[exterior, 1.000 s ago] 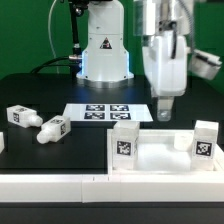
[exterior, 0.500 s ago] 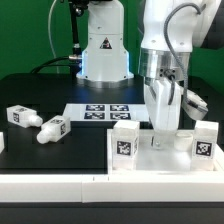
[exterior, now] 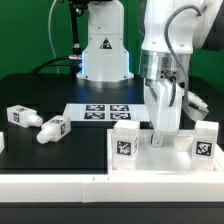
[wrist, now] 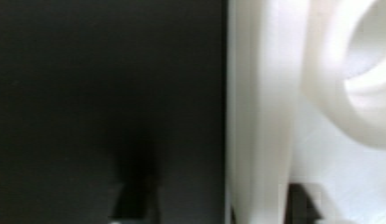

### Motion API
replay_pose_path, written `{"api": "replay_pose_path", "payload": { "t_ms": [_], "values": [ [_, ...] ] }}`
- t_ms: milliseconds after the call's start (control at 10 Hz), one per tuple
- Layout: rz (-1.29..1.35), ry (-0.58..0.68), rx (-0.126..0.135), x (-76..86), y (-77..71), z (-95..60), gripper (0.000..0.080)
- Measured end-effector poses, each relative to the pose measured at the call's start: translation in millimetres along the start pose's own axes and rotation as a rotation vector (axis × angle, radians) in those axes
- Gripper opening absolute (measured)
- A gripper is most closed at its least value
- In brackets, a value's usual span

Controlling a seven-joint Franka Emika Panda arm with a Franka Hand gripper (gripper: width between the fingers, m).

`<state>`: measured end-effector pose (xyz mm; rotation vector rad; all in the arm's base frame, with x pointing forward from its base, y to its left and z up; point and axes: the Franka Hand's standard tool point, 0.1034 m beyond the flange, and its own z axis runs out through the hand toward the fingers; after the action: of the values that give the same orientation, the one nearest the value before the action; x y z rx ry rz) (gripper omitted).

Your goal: Assemble square table

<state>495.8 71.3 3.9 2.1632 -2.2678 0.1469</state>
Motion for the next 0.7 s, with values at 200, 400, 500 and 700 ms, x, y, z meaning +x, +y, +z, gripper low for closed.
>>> {"api": "replay_pose_path", "payload": {
  "t_ms": [200, 400, 500, 700],
  "values": [
    [-0.002, 0.000, 0.001, 0.0, -0.3, -0.2, 0.0051],
    [-0.094, -0.003, 0.004, 10.0, 5.0, -5.2, 0.0051],
    [-0.115, -0.009, 0.020, 24.7, 9.0, -11.4, 0.0051],
    [-0.291, 0.019, 0.090, 68.8, 12.3, -17.3, 0.0051]
  ]
}}
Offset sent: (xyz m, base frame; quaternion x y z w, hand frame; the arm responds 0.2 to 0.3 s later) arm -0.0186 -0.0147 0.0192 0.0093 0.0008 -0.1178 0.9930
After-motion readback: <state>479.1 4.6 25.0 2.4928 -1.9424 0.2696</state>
